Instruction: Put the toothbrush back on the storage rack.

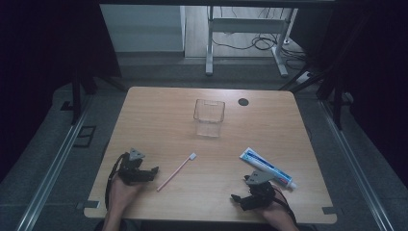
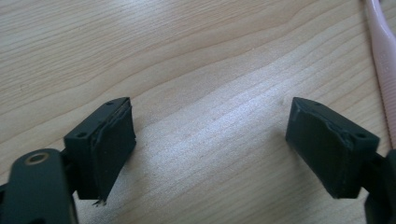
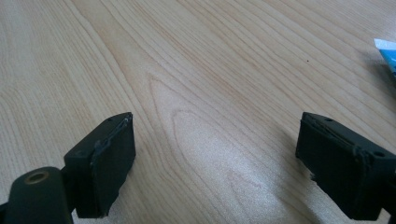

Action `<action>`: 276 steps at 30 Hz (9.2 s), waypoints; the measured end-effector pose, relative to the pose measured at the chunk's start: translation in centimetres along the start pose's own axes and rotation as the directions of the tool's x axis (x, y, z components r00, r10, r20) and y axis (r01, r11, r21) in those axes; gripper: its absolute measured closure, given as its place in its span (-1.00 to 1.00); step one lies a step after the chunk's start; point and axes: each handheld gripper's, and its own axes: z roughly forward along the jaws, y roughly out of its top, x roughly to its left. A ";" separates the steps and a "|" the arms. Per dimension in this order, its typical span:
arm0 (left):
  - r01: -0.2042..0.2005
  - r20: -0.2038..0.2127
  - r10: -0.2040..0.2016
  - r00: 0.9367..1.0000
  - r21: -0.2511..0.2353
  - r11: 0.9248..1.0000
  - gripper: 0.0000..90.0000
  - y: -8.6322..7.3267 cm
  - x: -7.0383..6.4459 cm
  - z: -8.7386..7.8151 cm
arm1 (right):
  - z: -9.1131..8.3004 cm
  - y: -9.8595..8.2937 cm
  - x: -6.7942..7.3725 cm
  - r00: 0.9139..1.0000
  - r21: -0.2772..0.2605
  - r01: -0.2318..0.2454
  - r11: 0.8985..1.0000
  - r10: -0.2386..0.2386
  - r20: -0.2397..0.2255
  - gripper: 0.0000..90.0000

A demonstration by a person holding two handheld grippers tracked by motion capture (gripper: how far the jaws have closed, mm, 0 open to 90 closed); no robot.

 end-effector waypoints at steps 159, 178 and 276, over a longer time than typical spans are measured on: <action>-0.314 0.282 0.205 0.937 0.423 0.850 0.87 15.0 -8.4 1.7 | 0.0 0.0 0.0 1.000 0.003 0.000 1.000 0.000 0.000 -0.74; -0.310 0.258 0.225 0.940 0.363 0.879 0.87 16.9 -8.3 -0.1 | 0.0 0.0 0.0 1.000 0.002 0.001 1.000 -0.001 0.000 -0.74; -0.319 0.149 0.305 0.941 0.083 0.944 0.87 25.5 -10.0 -0.7 | 0.0 0.0 -0.1 1.000 -0.001 0.002 1.000 -0.002 -0.001 -0.73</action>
